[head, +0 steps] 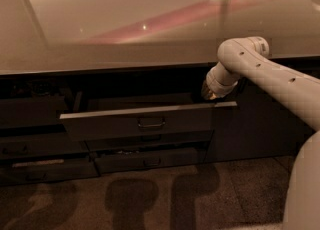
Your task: Open top drawer
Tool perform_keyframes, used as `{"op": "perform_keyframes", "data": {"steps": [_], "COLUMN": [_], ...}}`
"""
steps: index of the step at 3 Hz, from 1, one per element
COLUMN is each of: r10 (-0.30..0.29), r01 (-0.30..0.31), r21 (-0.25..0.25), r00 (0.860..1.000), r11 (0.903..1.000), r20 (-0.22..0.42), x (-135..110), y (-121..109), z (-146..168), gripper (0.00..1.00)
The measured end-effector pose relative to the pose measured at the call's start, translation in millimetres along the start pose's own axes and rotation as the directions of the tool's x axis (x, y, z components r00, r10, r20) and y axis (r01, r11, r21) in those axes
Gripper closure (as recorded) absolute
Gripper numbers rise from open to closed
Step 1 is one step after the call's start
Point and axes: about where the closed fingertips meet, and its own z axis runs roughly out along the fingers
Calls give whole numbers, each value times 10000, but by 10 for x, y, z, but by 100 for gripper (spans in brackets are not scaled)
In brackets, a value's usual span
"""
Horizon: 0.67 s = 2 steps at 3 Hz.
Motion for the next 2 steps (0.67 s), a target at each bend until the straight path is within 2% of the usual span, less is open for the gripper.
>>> {"op": "perform_keyframes", "data": {"steps": [2], "r10": [-98], "r01": [108], "r21": [-310], "r00": [9993], "r11": [9995], "r20": [350], "x": [-126], "y": [161], "z": [34], "gripper": [35]}}
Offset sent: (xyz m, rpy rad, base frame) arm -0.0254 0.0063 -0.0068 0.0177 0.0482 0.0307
